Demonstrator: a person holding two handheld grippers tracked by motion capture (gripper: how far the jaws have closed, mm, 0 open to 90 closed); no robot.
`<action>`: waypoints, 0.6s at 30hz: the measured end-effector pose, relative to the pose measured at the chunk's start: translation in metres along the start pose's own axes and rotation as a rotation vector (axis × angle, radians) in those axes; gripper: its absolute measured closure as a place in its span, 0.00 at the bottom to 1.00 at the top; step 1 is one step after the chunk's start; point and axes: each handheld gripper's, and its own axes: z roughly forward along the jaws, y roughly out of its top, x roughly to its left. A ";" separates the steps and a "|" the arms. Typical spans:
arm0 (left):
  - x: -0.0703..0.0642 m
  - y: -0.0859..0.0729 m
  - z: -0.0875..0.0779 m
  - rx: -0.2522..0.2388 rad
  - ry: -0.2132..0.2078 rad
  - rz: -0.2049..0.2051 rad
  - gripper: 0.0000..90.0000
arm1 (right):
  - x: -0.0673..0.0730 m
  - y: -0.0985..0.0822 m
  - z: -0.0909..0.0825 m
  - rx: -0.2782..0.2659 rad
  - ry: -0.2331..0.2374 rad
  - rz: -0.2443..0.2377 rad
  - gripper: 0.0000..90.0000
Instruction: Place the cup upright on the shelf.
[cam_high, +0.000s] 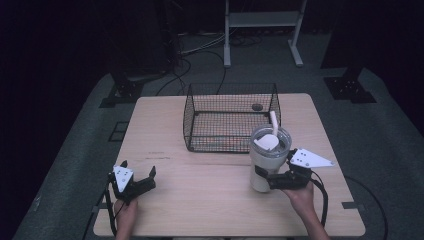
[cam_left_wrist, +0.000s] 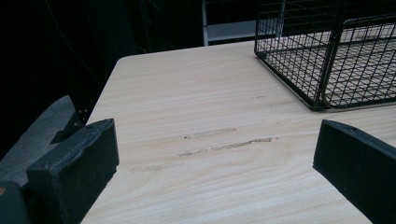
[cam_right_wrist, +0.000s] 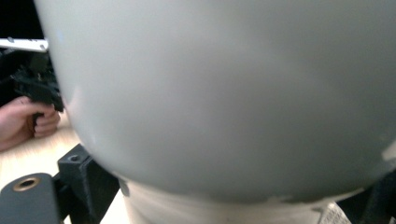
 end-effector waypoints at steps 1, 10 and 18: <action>0.000 0.000 0.000 0.000 0.000 0.000 0.00 | 0.000 0.004 0.002 -0.005 0.007 0.000 0.10; 0.000 0.000 0.000 0.000 0.001 -0.003 0.00 | -0.008 0.044 0.025 -0.046 0.058 -0.013 0.09; 0.001 0.000 0.000 -0.002 0.001 -0.009 0.00 | -0.017 0.082 0.050 -0.069 0.102 -0.022 0.09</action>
